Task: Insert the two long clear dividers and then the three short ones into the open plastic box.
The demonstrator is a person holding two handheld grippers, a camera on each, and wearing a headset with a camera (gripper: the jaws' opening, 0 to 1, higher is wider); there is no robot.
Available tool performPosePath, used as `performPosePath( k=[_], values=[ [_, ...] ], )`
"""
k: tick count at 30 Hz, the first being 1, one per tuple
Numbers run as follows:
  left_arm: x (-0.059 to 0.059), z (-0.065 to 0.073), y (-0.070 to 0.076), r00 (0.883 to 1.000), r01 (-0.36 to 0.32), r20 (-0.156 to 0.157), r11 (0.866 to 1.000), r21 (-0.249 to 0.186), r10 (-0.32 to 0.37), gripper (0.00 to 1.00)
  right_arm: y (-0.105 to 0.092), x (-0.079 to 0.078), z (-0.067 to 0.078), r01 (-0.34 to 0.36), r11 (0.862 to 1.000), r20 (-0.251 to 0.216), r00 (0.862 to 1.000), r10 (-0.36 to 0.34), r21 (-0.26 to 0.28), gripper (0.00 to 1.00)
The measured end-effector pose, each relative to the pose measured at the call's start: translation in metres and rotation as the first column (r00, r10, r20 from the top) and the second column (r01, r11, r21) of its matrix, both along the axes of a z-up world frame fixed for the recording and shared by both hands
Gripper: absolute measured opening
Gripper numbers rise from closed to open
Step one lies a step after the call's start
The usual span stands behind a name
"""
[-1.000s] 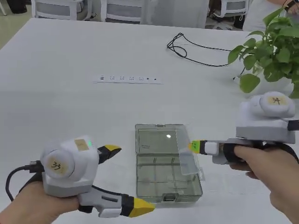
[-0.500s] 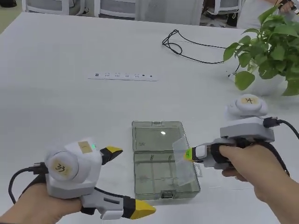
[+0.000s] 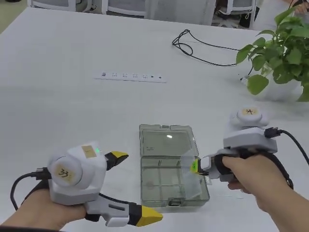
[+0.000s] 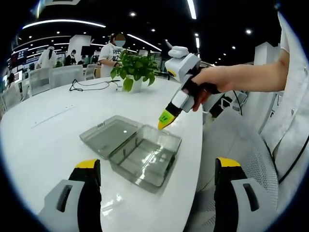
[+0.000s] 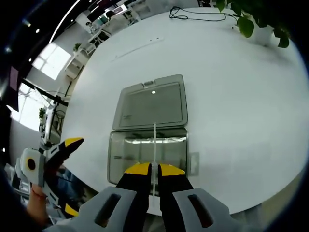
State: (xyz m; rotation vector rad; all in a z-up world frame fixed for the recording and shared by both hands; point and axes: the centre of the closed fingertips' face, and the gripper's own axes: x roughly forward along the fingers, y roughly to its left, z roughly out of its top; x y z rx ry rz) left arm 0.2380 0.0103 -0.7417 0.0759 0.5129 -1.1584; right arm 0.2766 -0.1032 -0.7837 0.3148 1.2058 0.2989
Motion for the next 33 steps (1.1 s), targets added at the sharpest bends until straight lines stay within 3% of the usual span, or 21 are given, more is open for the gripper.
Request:
performPosePath(
  k=[14, 33],
  values=[
    [0.002, 0.001, -0.001, 1.0, -0.004, -0.009, 1.0, -0.013, 0.004, 1.0, -0.002, 0.0, -0.008, 0.004, 0.999, -0.003, 1.0, -0.004, -0.031, 0.06],
    [0.003, 0.002, -0.004, 1.0, -0.009, -0.022, 1.0, -0.026, 0.008, 1.0, 0.0, 0.002, -0.009, 0.0, 1.0, -0.007, 1.0, -0.001, -0.027, 0.06]
  ],
)
